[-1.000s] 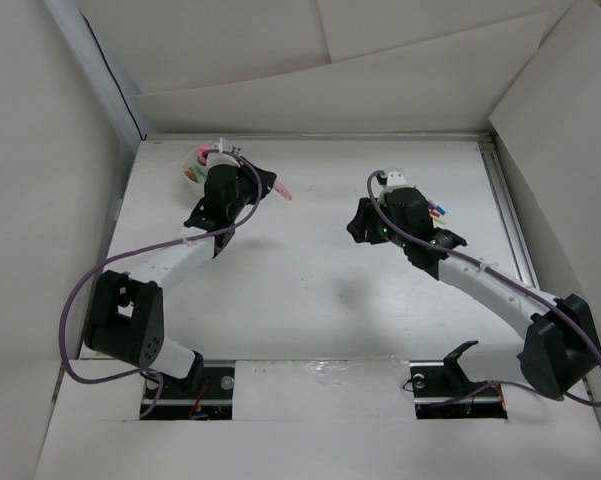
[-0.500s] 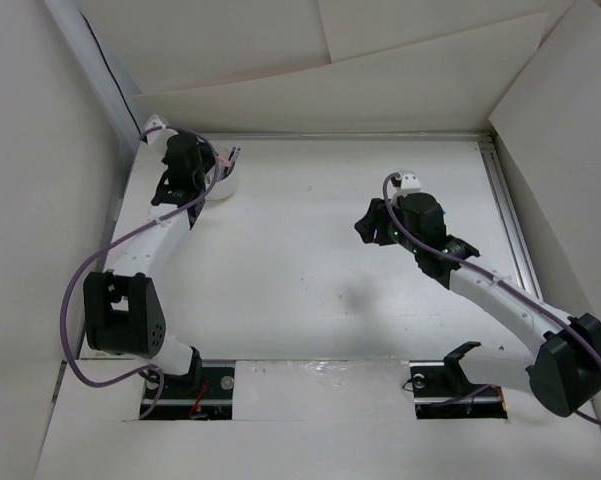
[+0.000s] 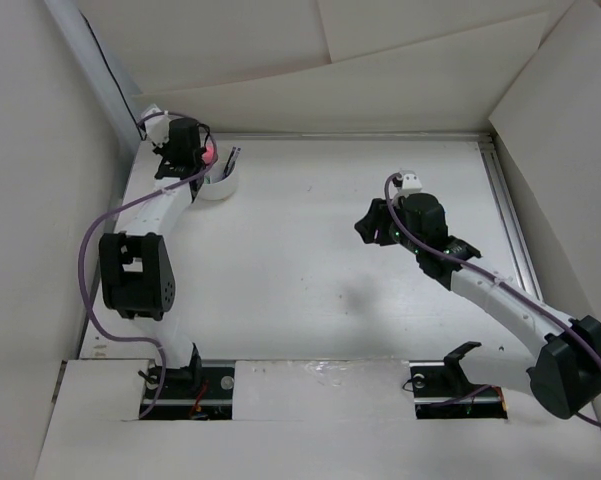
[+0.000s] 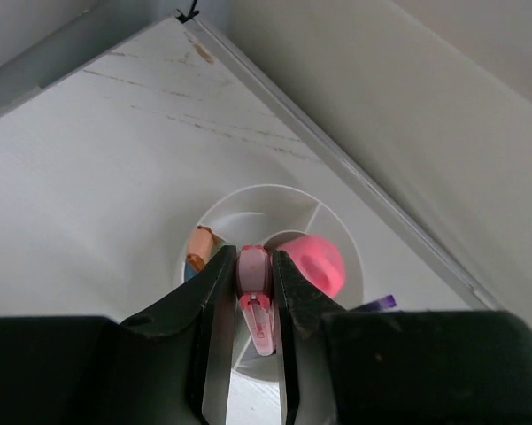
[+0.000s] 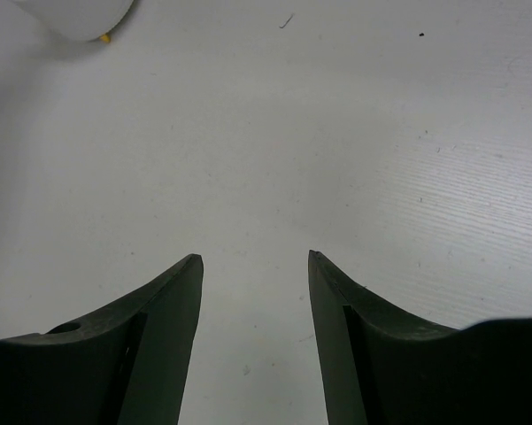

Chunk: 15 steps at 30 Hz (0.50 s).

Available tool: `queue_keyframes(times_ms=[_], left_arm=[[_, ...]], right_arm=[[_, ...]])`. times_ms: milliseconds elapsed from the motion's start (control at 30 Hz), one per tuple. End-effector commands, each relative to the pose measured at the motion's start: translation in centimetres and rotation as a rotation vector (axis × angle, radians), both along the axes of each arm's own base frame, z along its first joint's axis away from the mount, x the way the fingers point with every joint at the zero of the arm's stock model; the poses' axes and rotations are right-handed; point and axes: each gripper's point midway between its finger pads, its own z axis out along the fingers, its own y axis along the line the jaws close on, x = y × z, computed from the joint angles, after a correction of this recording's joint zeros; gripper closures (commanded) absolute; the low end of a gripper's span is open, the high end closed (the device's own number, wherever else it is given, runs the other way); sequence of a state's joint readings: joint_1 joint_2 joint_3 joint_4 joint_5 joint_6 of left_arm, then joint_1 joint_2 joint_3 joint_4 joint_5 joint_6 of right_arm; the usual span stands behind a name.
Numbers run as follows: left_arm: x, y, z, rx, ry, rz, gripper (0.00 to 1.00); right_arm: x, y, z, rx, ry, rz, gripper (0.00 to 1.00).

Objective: Sort the stationery into containers
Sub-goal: Place the stationery into the container

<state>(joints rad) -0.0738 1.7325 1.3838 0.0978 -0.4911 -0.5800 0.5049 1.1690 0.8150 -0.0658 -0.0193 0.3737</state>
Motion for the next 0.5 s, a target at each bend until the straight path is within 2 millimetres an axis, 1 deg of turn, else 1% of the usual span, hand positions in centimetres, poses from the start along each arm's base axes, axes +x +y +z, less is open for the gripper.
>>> queue_keyframes(times_ms=[0, 33, 67, 100, 167, 200, 233, 267, 333, 367, 433, 467], left_arm=[[0.6, 1.1, 1.3, 0.072, -0.001, 0.045, 0.99], [1.1, 1.2, 0.8, 0.083, 0.013, 0.050, 0.99], [1.3, 1.2, 0.8, 0.091, 0.016, 0.047, 0.99], [1.3, 1.2, 0.8, 0.091, 0.016, 0.047, 0.99], [1.3, 1.2, -0.5, 0.093, 0.037, 0.046, 1.00], [1.5, 1.2, -0.1, 0.091, 0.018, 0.047, 1.00], [1.4, 1.1, -0.8, 0.088, 0.031, 0.037, 1.00], [1.5, 1.1, -0.5, 0.087, 0.017, 0.037, 1.00], [1.4, 0.9, -1.3, 0.084, 0.026, 0.025, 1.00], [1.5, 0.9, -1.1, 0.083, 0.017, 0.026, 1.00], [1.4, 0.7, -1.8, 0.080, 0.028, 0.017, 1.00], [1.5, 0.7, -1.6, 0.072, 0.014, 0.020, 1.00]], right_arm=[[0.4, 0.4, 1.8, 0.047, -0.057, 0.010, 0.43], [0.6, 0.1, 1.8, 0.047, -0.058, 0.001, 0.43], [0.6, 0.1, 1.8, 0.047, -0.058, 0.001, 0.43], [0.5, 0.1, 1.4, 0.042, -0.050, 0.001, 0.43], [0.5, 0.1, 1.4, 0.042, -0.050, 0.001, 0.43], [0.4, 0.0, 1.7, 0.047, -0.058, 0.001, 0.43], [0.4, 0.2, 1.9, 0.054, -0.064, 0.010, 0.43], [0.6, -0.1, 1.9, 0.054, -0.064, 0.001, 0.43], [0.6, -0.1, 1.9, 0.054, -0.064, 0.001, 0.43], [0.6, -0.1, 1.9, 0.054, -0.064, 0.001, 0.43], [0.6, -0.1, 1.9, 0.054, -0.064, 0.001, 0.43], [0.6, -0.1, 1.9, 0.054, -0.064, 0.001, 0.43]])
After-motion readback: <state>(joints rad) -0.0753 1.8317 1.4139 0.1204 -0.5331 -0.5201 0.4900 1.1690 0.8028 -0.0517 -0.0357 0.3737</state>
